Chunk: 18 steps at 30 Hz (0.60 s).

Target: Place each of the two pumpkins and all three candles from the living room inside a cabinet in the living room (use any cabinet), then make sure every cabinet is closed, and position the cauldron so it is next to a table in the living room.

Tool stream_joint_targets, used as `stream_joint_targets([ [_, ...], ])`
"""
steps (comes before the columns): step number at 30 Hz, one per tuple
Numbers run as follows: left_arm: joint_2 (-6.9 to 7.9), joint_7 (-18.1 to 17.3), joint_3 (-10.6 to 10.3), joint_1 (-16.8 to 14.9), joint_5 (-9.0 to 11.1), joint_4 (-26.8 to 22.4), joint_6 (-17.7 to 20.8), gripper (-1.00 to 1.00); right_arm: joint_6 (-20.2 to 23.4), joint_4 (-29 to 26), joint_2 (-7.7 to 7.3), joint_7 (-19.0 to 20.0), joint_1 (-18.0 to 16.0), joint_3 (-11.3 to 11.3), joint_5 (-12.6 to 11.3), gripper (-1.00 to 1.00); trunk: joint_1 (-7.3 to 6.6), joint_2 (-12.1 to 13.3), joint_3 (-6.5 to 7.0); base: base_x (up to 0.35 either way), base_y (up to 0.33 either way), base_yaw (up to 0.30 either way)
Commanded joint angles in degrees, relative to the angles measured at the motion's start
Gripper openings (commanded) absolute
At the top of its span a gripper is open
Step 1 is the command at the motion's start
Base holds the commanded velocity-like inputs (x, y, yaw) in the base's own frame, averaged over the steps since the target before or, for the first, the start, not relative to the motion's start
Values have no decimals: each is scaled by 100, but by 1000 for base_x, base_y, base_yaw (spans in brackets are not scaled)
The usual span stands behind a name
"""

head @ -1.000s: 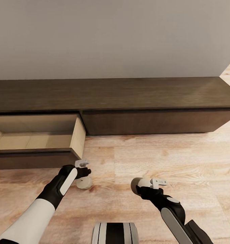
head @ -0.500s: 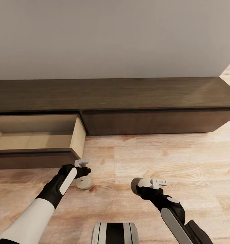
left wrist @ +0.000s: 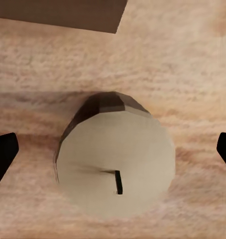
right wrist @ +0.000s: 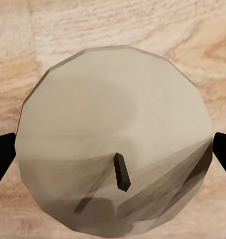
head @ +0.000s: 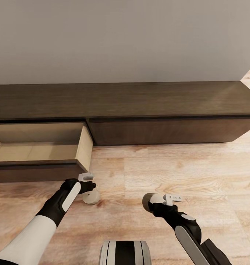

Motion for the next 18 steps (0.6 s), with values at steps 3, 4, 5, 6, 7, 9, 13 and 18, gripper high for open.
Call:
stream_joint_targets([
  [3,44,55,-21,-3,63,-5,5,100,3,-9,-5,-58,-6,13,-51,-100,-1,-2,-4,0,0,0],
  [4,53,55,-21,-3,63,-5,4,100,-1,-12,-7,-56,-5,13,-51,-100,-1,-2,-4,0,0,0],
  [5,62,55,-20,-3,63,-6,3,100,-14,-28,-9,-50,-5,13,-54,-100,-1,-2,-4,0,0,0],
  [6,65,55,-20,-3,63,-6,2,100,-27,-35,-10,-45,-3,13,-58,-100,-1,-2,-4,0,0,0],
  [7,70,55,-20,-3,63,-9,2,100,-48,-44,-12,-34,2,13,-63,-100,-1,-2,-4,0,0,0],
  [9,73,55,-19,-3,63,-11,2,100,-64,-52,-12,-22,22,9,-68,-100,-1,-2,-4,0,0,0],
  [13,76,55,-19,-3,63,-14,1,100,-86,-64,-11,51,86,-122,-86,-100,-1,-2,-4,0,0,0],
  [18,78,55,-19,-3,63,4,1,100,-92,-68,-13,408,119,-271,-88,-100,9,-7,-92,0,0,0],
])
